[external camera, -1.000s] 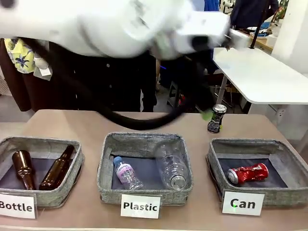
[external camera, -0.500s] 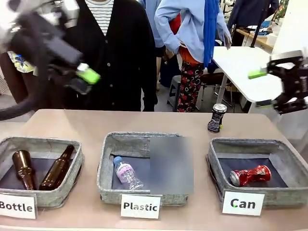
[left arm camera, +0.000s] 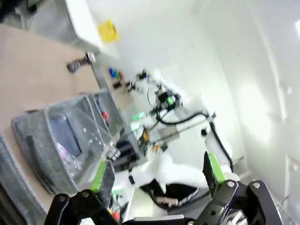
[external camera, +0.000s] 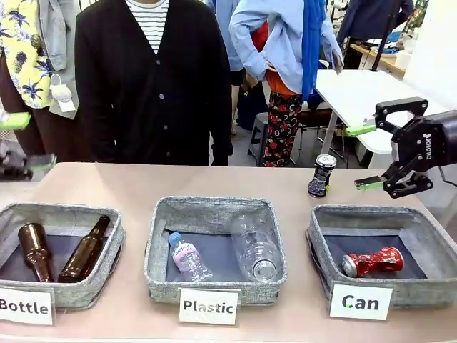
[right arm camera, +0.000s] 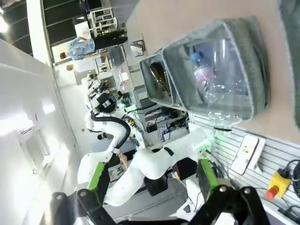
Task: Sort the can waste into the basket.
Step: Pick up the can waste from the table and place it in the right Fabric basket.
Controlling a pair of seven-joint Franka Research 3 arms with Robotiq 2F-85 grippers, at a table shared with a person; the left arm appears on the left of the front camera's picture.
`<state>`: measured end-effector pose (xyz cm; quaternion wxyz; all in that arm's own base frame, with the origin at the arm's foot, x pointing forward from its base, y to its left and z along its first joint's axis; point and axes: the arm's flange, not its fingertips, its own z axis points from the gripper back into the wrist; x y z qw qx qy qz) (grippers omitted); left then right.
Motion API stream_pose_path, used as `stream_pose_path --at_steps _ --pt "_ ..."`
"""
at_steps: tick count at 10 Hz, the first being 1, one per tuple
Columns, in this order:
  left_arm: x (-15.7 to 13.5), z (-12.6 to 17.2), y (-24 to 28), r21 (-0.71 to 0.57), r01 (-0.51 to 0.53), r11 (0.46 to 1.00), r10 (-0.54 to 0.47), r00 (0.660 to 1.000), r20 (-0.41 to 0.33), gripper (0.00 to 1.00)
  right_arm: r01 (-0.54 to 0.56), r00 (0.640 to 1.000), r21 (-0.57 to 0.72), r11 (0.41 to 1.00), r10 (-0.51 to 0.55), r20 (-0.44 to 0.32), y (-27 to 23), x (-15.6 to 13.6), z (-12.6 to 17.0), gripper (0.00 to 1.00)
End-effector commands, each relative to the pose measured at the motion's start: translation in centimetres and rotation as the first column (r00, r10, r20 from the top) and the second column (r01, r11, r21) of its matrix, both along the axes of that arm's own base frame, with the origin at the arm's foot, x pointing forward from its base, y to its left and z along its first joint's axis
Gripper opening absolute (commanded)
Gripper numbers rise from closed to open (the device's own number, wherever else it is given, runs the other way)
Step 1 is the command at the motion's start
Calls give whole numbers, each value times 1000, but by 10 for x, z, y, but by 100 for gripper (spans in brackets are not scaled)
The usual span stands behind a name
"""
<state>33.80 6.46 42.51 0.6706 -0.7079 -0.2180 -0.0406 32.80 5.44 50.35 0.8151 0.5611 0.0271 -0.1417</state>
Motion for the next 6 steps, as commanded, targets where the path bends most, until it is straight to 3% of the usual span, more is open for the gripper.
stream_pose_path --at_steps 1,6 --pt "2 33 -21 76 68 995 -69 998 3 100 34 997 -39 999 -31 68 3 1 6 100" --pt "2 33 -21 76 68 995 -69 998 3 100 34 997 -39 999 -31 68 3 1 6 100"
